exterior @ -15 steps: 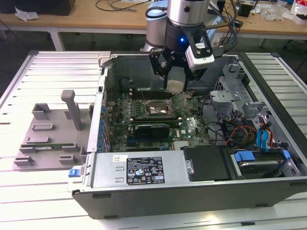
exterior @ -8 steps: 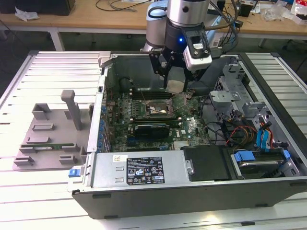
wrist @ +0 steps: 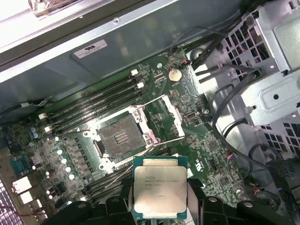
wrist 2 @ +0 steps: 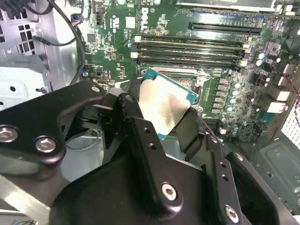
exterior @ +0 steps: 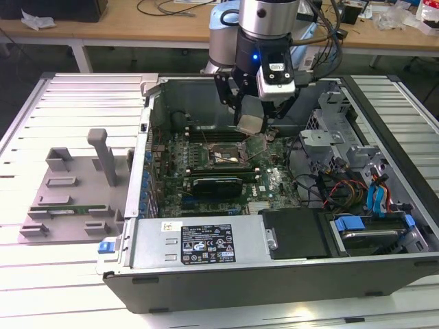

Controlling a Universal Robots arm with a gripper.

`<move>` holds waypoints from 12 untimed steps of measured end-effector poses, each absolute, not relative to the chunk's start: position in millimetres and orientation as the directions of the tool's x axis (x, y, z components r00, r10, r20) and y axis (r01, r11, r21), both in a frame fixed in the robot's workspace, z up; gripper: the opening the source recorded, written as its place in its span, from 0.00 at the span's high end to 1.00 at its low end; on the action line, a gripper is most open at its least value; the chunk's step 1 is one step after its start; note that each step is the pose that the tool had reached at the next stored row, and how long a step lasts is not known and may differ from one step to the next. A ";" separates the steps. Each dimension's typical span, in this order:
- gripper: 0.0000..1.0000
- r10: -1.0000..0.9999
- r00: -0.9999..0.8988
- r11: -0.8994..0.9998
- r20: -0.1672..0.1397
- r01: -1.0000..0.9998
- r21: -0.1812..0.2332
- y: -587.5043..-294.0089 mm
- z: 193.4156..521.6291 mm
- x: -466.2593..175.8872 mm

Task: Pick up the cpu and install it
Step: 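Place the cpu into insertion slot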

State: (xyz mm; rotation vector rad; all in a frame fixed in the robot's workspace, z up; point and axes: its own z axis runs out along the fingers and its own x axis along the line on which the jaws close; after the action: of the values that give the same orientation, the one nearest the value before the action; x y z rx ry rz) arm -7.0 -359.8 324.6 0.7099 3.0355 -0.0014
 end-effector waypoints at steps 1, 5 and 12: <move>0.45 0.452 -0.892 0.892 -0.024 0.452 0.005 -359.8 324.5 -7.0; 0.45 0.488 -0.873 0.873 -0.024 0.488 0.005 -359.8 324.3 -7.0; 0.45 0.557 -0.830 0.830 -0.024 0.557 0.005 -359.8 323.8 -7.0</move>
State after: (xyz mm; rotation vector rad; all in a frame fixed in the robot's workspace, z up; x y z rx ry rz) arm -7.0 -359.8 323.8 0.9076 2.9825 -0.0040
